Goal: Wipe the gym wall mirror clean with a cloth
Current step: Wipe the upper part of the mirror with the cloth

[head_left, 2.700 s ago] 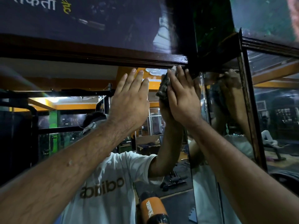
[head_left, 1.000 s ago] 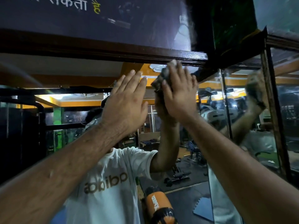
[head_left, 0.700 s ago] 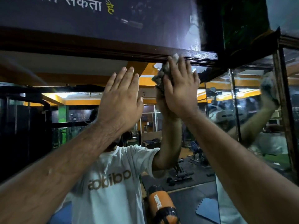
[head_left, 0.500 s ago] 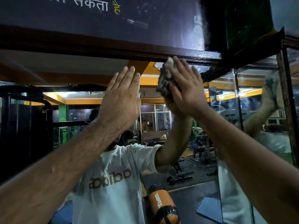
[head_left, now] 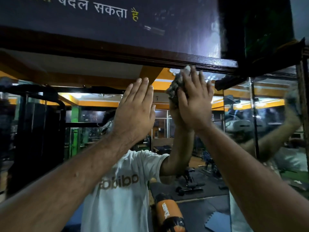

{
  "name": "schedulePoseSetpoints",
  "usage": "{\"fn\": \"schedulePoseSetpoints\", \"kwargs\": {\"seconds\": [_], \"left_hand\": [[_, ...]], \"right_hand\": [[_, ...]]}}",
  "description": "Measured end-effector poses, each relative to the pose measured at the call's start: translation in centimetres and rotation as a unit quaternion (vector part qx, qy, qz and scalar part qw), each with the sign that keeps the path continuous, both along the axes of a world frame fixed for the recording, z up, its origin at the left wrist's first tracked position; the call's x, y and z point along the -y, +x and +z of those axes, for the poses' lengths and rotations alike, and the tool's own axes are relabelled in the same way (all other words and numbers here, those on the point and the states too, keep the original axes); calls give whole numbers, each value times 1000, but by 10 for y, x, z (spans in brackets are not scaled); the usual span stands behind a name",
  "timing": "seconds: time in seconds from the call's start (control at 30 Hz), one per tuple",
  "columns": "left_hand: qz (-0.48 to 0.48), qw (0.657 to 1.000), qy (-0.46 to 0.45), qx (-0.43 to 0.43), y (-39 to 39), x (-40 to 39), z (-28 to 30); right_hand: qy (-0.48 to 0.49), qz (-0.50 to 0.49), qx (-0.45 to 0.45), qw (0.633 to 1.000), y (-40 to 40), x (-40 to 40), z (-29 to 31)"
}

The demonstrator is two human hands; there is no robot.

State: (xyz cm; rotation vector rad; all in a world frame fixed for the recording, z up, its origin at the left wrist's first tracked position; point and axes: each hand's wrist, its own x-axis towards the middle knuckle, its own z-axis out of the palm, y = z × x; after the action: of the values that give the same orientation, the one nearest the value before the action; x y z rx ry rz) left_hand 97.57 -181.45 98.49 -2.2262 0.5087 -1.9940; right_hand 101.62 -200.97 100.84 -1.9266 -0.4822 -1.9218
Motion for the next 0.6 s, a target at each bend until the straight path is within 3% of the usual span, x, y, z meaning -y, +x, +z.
{"fn": "schedulePoseSetpoints", "kwargs": {"seconds": [0.13, 0.2, 0.3, 0.33, 0.5, 0.53, 0.6], "left_hand": [[0, 1000, 3, -5, 1, 3, 0], [2, 1000, 4, -6, 0, 3, -2], [6, 1000, -1, -15, -1, 4, -3], [5, 1000, -3, -17, -3, 4, -2], [-8, 999, -20, -24, -16, 2, 4], [-3, 999, -20, -31, -18, 2, 6], [30, 999, -10, -42, -21, 0, 7]], "right_hand": [[-245, -23, 49, 968, 7, 22, -20], [-205, -26, 42, 977, 14, 47, -13], [4, -1, -4, 1000, 8, 40, -9], [28, -5, -10, 1000, 5, 25, -13], [-213, -26, 53, 975, 3, 10, -35], [-206, -30, 53, 977, 6, 20, -28], [-98, -19, 20, 995, 6, 29, -16]]}}
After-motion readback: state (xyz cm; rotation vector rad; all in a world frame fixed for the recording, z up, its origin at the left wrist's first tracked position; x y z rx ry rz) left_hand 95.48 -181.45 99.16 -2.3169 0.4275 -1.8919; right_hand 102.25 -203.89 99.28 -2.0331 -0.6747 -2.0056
